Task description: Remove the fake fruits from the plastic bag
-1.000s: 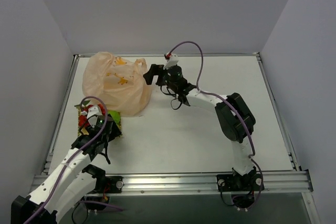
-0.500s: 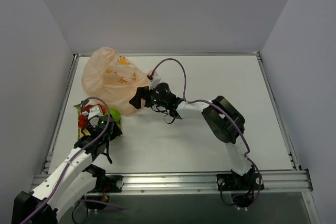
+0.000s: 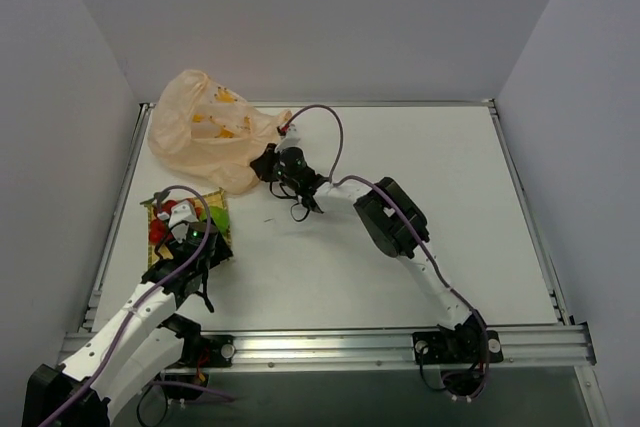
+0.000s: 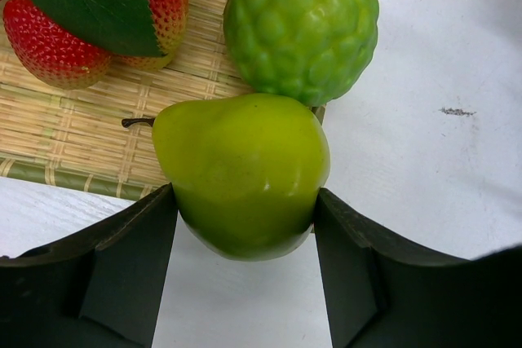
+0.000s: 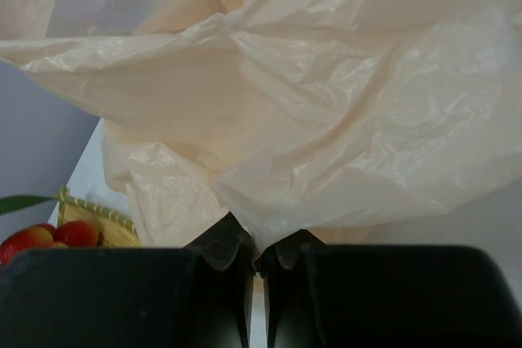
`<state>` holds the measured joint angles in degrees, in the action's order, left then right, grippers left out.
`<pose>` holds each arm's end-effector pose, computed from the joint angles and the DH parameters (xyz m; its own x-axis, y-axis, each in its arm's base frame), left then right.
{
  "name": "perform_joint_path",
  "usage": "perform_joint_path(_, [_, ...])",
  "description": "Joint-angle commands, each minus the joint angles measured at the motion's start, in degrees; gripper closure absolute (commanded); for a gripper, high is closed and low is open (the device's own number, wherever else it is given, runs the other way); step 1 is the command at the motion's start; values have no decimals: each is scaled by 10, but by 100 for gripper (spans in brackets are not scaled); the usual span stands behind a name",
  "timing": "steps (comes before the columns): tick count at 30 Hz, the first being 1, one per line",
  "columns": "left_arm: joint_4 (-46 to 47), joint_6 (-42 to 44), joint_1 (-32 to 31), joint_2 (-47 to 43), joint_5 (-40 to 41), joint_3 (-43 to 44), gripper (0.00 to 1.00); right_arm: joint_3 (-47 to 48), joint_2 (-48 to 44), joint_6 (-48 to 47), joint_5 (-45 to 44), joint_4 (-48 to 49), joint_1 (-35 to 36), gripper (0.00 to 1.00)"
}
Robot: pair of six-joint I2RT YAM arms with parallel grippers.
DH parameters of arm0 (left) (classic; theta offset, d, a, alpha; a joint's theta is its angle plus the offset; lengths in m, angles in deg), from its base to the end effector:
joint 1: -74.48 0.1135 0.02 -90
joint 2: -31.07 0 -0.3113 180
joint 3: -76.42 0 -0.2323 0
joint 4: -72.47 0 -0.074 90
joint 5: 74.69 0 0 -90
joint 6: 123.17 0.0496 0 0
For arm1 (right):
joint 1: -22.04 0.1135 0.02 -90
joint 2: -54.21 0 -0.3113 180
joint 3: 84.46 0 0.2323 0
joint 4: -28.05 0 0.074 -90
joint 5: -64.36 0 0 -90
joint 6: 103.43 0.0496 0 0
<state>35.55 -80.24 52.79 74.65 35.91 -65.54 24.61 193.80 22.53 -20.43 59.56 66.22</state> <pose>0.1129 -0.0261 0.2244 -0.5039 -0.5372 -0.6764 -0.3879 0.8404 -0.3784 0.4132 0.4078 0.1995 -0.4358 0.3920 -0.8102 -0.6218 0.5198 0.5859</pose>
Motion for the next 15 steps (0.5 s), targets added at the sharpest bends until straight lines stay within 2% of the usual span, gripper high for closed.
perform_joint_path(1, [11, 10, -2, 2, 1, 11, 75, 87, 42, 24, -50, 27, -7, 99])
perform_joint_path(4, [11, 11, -2, 3, 1, 12, 66, 175, 87, 22, -50, -8, -9, 98])
perform_joint_path(7, [8, 12, -2, 1, 2, 13, 60, 232, 108, 18, -48, -39, -14, 87])
perform_joint_path(8, [6, 12, -2, 0, 2, 14, 58, 230, 104, 15, -44, -37, -15, 67])
perform_joint_path(10, [1, 12, -2, -6, 4, 16, 55, 187, 70, 8, -45, -25, -17, 38])
perform_joint_path(11, [1, 12, -2, -9, 4, 15, 51, 168, 55, 5, -43, -18, -20, 15])
perform_joint_path(13, [-3, 12, -2, -17, 4, 15, 47, 133, 10, 2, -23, 0, -25, 1])
perform_joint_path(15, [-10, 11, -2, -24, 3, 19, 41, 82, -25, -12, -8, 6, -32, 0])
